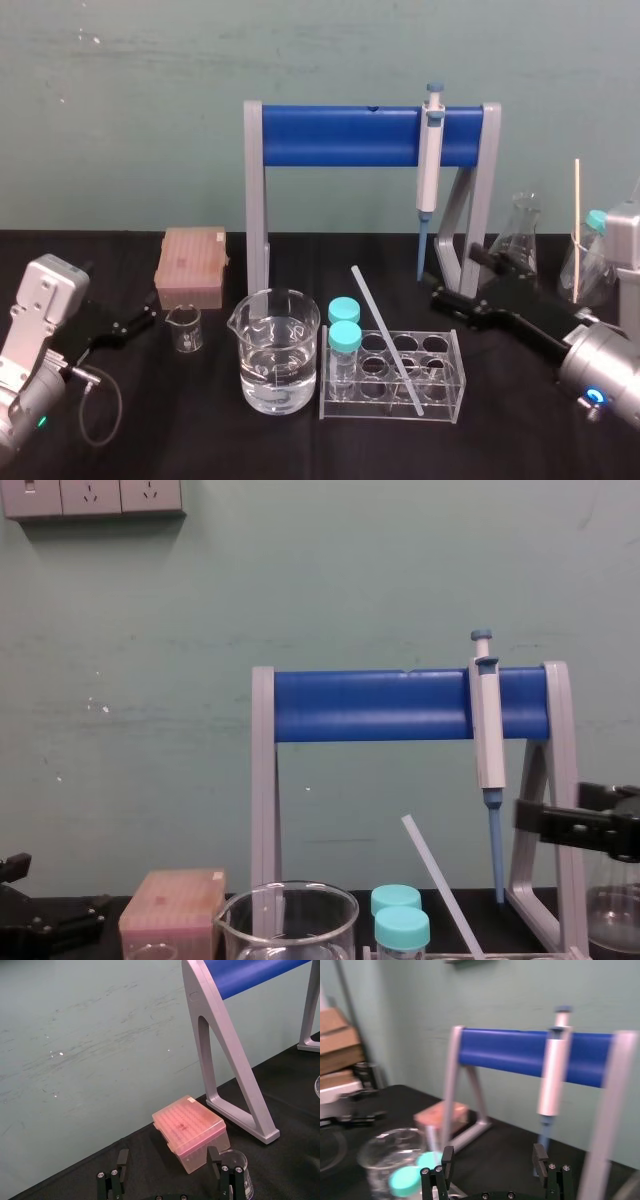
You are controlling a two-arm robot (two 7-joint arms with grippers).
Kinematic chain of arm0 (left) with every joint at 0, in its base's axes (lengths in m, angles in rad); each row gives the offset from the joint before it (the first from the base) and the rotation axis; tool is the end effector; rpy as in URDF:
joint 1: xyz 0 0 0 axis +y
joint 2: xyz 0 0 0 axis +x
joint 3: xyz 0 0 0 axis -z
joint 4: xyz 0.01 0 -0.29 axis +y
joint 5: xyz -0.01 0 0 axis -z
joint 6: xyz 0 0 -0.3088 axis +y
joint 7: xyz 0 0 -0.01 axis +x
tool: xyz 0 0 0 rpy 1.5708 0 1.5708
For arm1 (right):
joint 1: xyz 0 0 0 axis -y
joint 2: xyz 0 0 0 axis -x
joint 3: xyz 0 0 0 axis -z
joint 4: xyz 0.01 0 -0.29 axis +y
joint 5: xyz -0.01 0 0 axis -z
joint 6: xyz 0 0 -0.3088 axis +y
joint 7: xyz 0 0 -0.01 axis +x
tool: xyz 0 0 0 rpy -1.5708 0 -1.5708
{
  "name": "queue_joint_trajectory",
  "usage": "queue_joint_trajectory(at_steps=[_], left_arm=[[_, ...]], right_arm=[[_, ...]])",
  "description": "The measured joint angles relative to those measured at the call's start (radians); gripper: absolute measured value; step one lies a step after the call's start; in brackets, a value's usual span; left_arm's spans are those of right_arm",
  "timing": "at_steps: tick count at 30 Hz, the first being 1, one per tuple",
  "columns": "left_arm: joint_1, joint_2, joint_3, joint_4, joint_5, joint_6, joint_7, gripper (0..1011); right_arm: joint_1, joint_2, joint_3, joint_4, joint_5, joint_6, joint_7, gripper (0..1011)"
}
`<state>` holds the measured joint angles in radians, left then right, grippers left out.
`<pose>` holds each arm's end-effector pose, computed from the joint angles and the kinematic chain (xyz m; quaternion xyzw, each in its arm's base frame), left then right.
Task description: Pick up the stirring rod with one hand, then place it down.
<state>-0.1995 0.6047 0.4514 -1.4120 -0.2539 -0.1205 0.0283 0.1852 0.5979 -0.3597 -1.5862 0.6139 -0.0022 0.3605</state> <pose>0.3581 0.0827 -0.3023 0.1415 -0.1325 0.5799 0.7913 0.3595 -0.0704 -0.2471 -0.0056 0.0000 -0.4377 0.8991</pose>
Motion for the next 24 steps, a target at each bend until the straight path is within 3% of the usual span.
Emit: queue_joint_trajectory(at_steps=[9, 14, 24], left_arm=[[0.0, 0.0, 0.0, 0.0, 0.0, 0.0, 0.0, 1000], [0.0, 0.0, 0.0, 0.0, 0.0, 0.0, 0.0, 1000], [0.0, 0.0, 0.0, 0.0, 0.0, 0.0, 0.0, 1000]], right_arm=[[0.026, 0.0, -0.037, -0.024, 0.005, 0.068, 0.113, 1000], [0.046, -0.005, -0.053, -0.012, -0.012, 0.09, 0.13, 1000], [0.162, -0.064, -0.111, 0.113, -0.055, 0.116, 0.183, 1000]])
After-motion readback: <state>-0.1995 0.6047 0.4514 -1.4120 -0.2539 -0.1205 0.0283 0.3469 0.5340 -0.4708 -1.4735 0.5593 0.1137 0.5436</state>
